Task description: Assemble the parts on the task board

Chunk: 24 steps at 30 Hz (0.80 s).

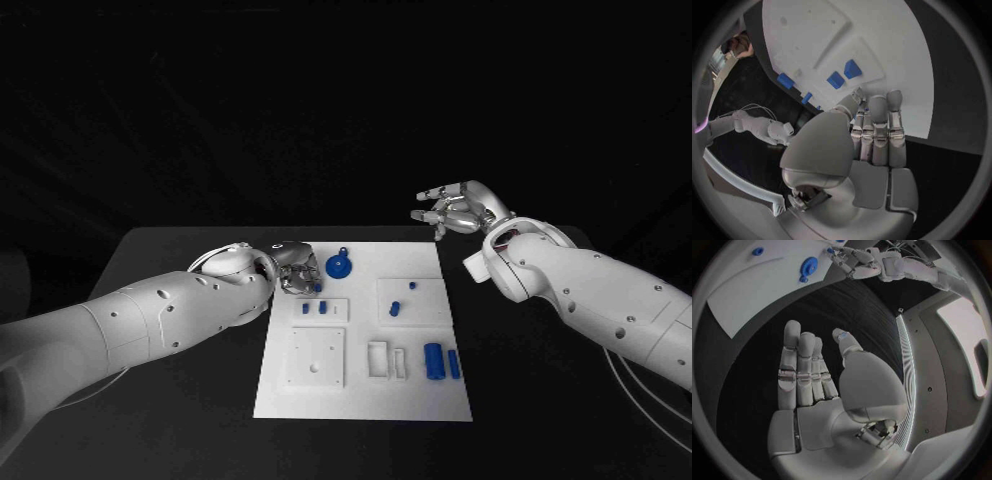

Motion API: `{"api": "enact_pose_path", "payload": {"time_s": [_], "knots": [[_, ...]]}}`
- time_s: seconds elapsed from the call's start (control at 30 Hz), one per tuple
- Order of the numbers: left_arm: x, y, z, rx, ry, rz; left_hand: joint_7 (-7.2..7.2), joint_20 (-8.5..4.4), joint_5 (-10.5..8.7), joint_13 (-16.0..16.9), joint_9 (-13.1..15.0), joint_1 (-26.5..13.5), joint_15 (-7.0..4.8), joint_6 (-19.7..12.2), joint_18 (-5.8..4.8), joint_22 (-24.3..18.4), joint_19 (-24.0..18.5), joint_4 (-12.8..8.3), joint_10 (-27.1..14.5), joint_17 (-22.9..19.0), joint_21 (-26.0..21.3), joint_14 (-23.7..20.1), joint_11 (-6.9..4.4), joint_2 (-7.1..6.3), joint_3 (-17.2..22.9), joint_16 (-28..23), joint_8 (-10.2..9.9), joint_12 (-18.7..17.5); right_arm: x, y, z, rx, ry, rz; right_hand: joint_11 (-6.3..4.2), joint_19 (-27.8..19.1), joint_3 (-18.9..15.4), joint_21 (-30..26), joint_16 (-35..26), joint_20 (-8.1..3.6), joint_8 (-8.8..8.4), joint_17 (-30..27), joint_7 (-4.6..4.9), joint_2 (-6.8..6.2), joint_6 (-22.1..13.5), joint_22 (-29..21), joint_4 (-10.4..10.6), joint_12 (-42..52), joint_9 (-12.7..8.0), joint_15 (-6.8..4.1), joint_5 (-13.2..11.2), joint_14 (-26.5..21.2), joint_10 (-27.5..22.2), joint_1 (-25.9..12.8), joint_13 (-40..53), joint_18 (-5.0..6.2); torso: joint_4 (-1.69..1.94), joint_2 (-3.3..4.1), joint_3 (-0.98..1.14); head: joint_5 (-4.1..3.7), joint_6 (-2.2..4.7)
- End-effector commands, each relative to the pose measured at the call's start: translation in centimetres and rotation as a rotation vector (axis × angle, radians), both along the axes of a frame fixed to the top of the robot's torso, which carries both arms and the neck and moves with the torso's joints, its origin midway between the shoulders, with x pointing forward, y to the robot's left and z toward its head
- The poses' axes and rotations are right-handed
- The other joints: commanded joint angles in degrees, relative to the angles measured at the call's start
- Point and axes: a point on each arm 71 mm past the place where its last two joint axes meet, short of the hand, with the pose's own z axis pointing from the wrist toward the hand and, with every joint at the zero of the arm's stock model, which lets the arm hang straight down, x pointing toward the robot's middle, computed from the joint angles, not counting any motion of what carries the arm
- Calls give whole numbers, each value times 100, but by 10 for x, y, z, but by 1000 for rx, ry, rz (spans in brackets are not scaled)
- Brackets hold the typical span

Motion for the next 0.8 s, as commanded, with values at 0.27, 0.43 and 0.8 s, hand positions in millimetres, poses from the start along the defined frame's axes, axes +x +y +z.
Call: {"api": "enact_pose_path", "payload": {"time_s": [0.27,0.43,0.8], "knots": [[-2,1,-2,6,9,-3,-36,48,-41,-4,-15,-25,27,-500,122,98,29,-9,-31,-19,-52,37,-7,-196,182,-53,-9,-30,0,-1,0,-1,-2,10,-9,-11,-29,18,-18,28,-13,-9,5,18,28,-5,13,13,4,-7,27,-20,-21,-27,-7,75,-2,0,-1,-7,-7],[-2,2,-1,1,-1,3,-41,48,-38,-4,-23,-27,28,-652,122,98,38,0,-30,-22,-66,41,-5,-247,226,-64,-16,-30,0,-1,0,-2,-1,9,-6,-15,-31,14,-24,29,-16,-13,8,12,-3,-12,7,9,3,-5,27,-24,-24,-19,-11,75,1,-3,-1,-10,5],[3,18,4,-57,-61,87,20,50,35,-3,-13,47,37,-686,143,106,61,-5,-65,-53,-78,2,19,-269,382,-145,13,-28,-2,-1,-4,-58,54,86,96,71,358,20,-235,30,-18,-370,73,71,17,-212,-319,-2576,2,26,-225,117,561,122,-2137,131,-9,-3,-3,-192,156]]}}
